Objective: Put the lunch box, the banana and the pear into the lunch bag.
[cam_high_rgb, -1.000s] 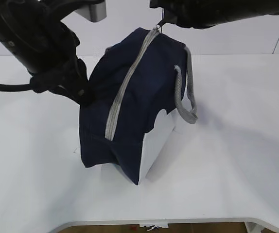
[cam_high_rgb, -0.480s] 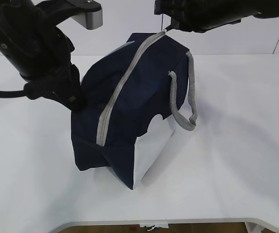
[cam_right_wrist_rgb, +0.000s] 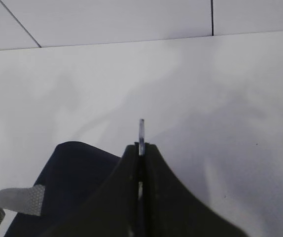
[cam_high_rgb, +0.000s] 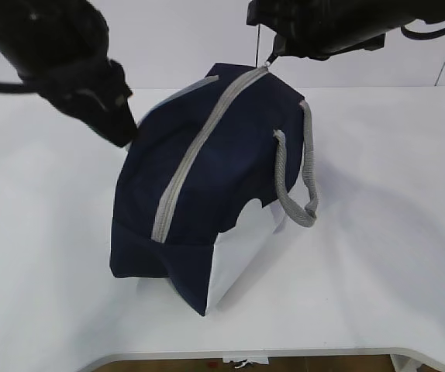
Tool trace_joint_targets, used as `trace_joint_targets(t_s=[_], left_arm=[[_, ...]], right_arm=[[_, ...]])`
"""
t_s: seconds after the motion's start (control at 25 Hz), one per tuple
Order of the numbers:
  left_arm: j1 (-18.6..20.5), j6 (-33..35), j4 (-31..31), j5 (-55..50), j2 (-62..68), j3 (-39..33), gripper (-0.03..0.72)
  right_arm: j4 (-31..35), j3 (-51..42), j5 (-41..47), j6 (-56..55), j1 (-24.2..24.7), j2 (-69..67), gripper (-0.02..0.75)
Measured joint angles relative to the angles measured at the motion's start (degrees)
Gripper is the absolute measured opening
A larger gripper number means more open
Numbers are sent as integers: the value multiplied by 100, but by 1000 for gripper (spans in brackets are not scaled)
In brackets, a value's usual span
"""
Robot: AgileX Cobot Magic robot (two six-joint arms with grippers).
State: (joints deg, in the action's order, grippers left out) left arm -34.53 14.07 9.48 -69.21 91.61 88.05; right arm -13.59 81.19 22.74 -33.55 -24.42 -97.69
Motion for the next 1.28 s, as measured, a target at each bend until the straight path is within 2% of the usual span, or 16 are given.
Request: trace_joint_targets(t_s=[0.04,0.08,0.12,0.16,0.28,0.64,1.28], left_arm=[[0,-81,0,-76,-12,200,209],[0,-118,0,-90,-32,200,209],[0,-123,0,-101,-35,428,304],[0,-153,0,-116,-35,565,361],[0,-176,0,-131,-23,739,430],[0,-120,52,111,686,835,453],[0,13,686,397,849,946,453]], right_arm=[[56,0,19,35,0,0,1],[107,0,31,67,0,0,1],[157,0,45,92,0,0,1],[185,0,45,119,0,0,1],[237,0,49,143,0,0,1],[425,0,49,331,0,-16,1],[478,0,49,425,0,-119,1]])
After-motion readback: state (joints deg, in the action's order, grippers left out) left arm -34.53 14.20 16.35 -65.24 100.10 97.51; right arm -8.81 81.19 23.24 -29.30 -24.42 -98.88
